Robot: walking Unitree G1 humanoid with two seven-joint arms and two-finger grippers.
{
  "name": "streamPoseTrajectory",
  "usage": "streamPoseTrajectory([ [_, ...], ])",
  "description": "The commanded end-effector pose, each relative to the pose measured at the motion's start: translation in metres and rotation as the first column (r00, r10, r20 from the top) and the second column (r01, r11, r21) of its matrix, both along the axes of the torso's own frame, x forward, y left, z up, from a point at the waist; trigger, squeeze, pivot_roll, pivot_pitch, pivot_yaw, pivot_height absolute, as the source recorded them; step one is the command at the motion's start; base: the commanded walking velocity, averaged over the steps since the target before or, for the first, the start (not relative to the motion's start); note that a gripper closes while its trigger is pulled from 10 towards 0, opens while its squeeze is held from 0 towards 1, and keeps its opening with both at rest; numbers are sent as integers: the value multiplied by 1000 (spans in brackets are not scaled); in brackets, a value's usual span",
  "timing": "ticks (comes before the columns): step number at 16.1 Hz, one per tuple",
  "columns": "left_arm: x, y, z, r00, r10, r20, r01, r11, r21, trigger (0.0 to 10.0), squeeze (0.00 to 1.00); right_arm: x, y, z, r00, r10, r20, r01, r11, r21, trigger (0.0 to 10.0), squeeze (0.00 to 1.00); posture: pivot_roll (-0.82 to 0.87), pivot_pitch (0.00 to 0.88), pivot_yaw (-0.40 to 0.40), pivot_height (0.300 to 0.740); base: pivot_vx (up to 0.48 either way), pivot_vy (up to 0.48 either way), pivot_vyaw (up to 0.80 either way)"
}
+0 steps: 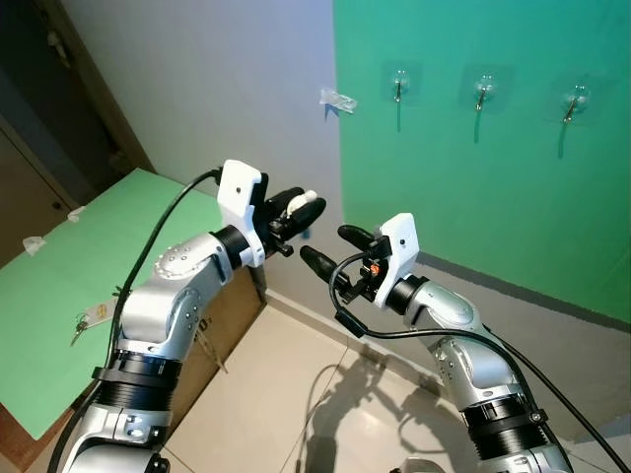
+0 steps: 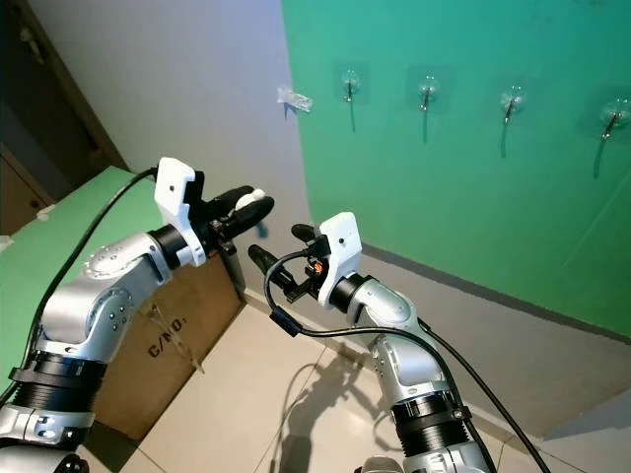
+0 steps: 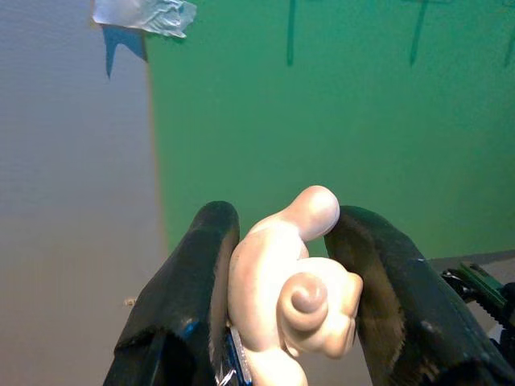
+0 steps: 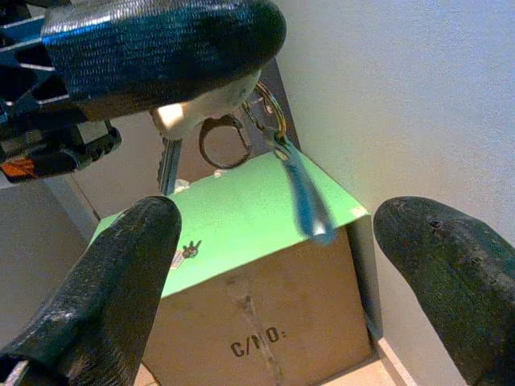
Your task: Hang keys on a hook
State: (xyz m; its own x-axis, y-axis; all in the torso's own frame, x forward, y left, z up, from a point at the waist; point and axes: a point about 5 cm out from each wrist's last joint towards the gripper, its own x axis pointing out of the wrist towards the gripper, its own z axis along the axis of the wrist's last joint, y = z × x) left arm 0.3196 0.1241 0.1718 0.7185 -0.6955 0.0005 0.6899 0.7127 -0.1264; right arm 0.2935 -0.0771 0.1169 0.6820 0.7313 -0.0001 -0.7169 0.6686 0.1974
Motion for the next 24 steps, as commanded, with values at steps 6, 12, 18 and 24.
streamPoseTrajectory([
  [6, 2, -9, 22, 1000, 12, 24, -10, 995, -95, 10000, 0, 4, 2, 0, 997, -30, 76, 38, 994, -107, 10000, 0, -259, 35, 155, 740, 0, 0, 0],
  [12, 2, -23, 25, 1000, -9, -17, 6, 987, -158, 10000, 0, 17, 10, 5, 992, -98, 80, 104, 992, -76, 10000, 0, -261, 34, 151, 740, 0, 0, 0],
  [18, 1, -32, 9, 996, 9, -88, -21, 991, -133, 10000, 0, 24, 13, 19, 991, -123, 43, 121, 992, 42, 10000, 0, -258, 45, 141, 740, 0, 0, 0],
  [24, 5, -37, 6, 996, 28, -86, -37, 994, -103, 10000, 0, 22, 15, 22, 996, -87, -9, 88, 991, 98, 10000, 0, -266, 44, 135, 740, 0, 0, 0],
])
